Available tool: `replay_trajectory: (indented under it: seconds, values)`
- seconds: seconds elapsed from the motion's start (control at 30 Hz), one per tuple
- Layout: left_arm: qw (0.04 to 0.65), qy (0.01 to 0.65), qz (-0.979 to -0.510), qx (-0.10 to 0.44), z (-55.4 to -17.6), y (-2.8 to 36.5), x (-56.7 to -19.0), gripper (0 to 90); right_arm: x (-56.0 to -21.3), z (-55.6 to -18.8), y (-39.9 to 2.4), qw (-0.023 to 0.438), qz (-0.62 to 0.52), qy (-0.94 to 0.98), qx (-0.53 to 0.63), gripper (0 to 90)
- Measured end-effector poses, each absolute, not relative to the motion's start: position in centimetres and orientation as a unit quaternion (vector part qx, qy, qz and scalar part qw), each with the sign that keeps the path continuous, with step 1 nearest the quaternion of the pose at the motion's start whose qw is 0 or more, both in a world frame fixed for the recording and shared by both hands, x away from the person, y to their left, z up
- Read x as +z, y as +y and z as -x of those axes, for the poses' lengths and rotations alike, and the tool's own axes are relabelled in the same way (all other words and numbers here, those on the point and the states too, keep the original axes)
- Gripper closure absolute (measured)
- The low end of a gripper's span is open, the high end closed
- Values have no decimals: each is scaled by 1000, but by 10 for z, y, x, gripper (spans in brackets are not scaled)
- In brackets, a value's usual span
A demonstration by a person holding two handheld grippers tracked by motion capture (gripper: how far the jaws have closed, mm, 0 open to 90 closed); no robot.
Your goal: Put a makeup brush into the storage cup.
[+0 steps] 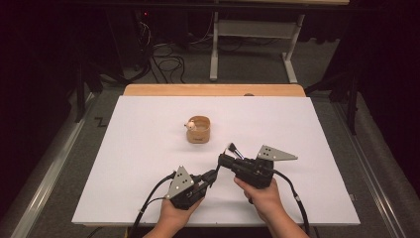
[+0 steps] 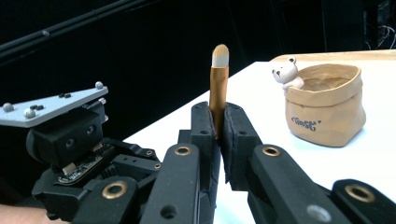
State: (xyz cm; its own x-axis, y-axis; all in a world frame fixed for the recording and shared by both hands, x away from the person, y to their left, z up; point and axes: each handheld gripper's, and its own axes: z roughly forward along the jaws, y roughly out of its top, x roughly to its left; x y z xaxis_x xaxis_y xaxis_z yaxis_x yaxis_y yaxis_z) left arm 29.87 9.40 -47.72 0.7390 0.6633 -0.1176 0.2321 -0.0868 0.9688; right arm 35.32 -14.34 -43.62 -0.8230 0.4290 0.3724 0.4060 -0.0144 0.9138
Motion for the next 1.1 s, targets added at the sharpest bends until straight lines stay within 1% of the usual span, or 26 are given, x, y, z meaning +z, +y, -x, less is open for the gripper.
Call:
replay_trajectory:
  seconds: [0.07,0.23,0.47,0.6,0.93,1.1]
  values:
    - [599,316,-714,177,-300,95,-477,744,-436,-353,-144,15,-297,702,648,853]
    - [598,320,-712,179,-301,97,-476,634,-435,-350,-143,33,-292,706,644,853]
    - [595,321,-715,177,-302,96,-475,550,-434,-348,-142,49,-279,712,643,852]
    - [595,321,-716,175,-302,96,-475,538,-433,-346,-140,61,-273,716,640,852]
    - [591,323,-718,175,-303,97,-475,547,-432,-340,-135,88,-252,730,630,853]
    - [594,321,-716,178,-302,98,-474,553,-432,-337,-131,89,-240,740,623,853]
